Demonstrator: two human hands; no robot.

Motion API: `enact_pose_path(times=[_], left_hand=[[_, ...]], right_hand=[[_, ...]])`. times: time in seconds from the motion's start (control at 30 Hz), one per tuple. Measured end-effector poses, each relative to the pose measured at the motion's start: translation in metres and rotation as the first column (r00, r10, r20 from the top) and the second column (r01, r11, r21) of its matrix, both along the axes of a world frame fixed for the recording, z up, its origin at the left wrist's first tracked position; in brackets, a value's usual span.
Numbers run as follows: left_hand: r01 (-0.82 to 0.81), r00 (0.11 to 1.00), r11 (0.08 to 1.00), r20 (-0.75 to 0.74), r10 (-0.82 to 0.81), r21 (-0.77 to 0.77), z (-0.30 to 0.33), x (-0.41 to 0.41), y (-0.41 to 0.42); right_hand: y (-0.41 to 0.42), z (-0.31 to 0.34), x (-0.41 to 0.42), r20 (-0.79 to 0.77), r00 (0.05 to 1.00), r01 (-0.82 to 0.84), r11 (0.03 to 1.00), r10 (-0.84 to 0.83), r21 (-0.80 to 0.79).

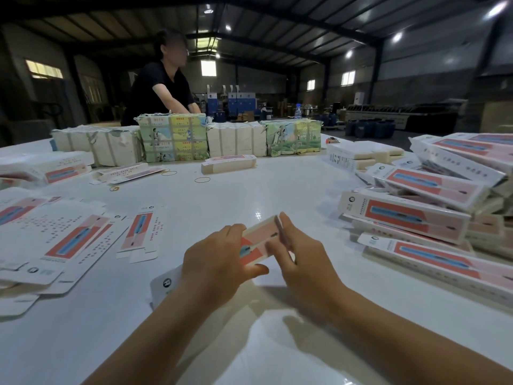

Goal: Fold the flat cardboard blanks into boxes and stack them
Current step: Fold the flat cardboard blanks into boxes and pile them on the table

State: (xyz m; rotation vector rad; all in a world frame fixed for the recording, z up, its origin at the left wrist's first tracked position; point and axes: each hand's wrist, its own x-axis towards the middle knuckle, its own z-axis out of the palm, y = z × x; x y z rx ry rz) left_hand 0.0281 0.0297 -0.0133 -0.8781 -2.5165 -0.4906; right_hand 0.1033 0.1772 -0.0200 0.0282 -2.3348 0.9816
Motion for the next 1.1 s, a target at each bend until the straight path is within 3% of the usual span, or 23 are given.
enact_pose_path(times=[0.07, 0.17, 0.33, 0.6, 0.7, 0.9, 1.1], left_hand=[[-0.005, 0.999, 1.0, -0.045, 0.006, 0.018, 0.001, -0.001, -0.002], [-0.012, 0.995, 0.999, -0.096, 0.015, 0.035, 0.002, -0.001, -0.002], [0.007, 0.99, 0.998, -0.142, 0.002, 0.064, 0.001, -0.001, -0.001], [0.028, 0.977, 0.999, -0.211, -0.018, 0.046, 0.002, 0.003, -0.002], [0.027, 0.976, 0.999, -0.215, -0.023, 0.017, 0.004, 0.006, -0.002], [-0.022, 0.928, 0.995, -0.372, -0.015, -0.096, 0.011, 0.009, 0.0], [-0.03, 0.939, 0.995, -0.344, -0.003, -0.091, 0.013, 0.017, 0.005]], right_hand=[[-0.001, 0.006, 0.002, -0.026, 0.996, -0.094, 0.962, 0.091, -0.257], [0.003, 0.013, -0.002, -0.054, 0.981, -0.182, 0.795, 0.185, -0.579], [0.008, 0.016, -0.002, -0.107, 0.969, -0.231, 0.655, 0.223, -0.719], [0.008, 0.018, 0.001, -0.169, 0.964, -0.265, 0.651, 0.207, -0.712], [0.006, 0.017, 0.002, -0.159, 0.964, -0.266, 0.699, 0.215, -0.664], [0.006, 0.012, 0.002, -0.095, 0.992, -0.11, 0.916, 0.079, -0.386], [0.002, 0.01, 0.007, -0.193, 0.981, -0.02, 0.989, -0.009, -0.145]])
